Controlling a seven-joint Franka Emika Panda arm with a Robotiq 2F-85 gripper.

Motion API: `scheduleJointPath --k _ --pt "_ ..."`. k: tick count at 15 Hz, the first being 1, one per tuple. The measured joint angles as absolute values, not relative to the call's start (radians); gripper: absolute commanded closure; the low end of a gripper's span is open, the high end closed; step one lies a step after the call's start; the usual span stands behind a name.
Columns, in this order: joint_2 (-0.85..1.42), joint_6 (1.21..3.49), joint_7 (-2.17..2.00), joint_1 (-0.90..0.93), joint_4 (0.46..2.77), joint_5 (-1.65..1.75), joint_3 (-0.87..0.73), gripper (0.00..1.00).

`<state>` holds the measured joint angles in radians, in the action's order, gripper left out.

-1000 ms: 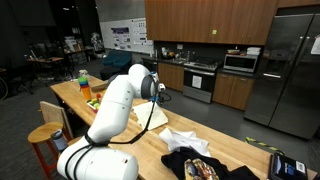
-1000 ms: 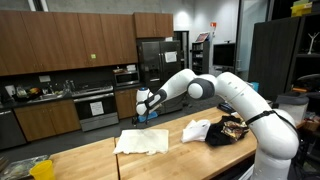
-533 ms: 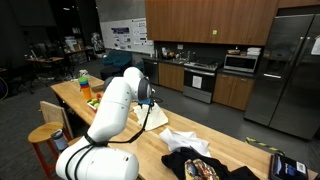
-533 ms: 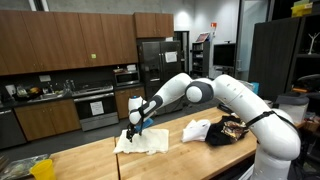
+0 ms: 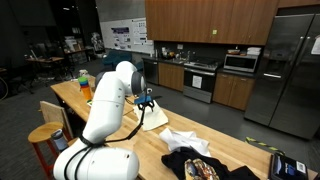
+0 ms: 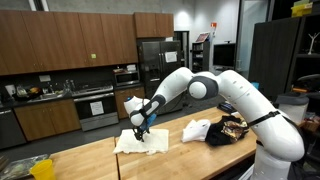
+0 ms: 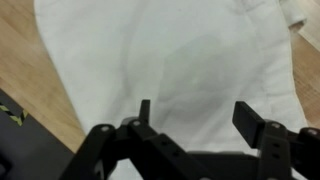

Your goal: Pick up to unfold the tote bag

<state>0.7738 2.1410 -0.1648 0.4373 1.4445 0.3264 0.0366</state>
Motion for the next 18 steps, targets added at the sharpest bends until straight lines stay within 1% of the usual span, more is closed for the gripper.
scheduleJointPath --k 1,3,5,10,11,12,13,18 --pt "0.752 2.136 -0.176 0.443 1.467 0.348 0.032 0.11" --pt "0.715 2.128 -0.204 0.449 1.51 0.384 0.029 0.03" --pt "0.691 2.135 -0.246 0.452 1.546 0.41 0.029 0.0" --pt "0.677 2.242 -0.328 0.449 1.63 0.448 0.023 0.0" --pt "0.682 2.283 -0.347 0.447 1.646 0.448 0.02 0.25" --pt "0.688 2.327 -0.368 0.445 1.66 0.447 0.016 0.26" --pt "0.693 2.372 -0.385 0.439 1.674 0.444 0.012 0.3" --pt "0.711 2.526 -0.433 0.416 1.697 0.397 -0.013 0.7"
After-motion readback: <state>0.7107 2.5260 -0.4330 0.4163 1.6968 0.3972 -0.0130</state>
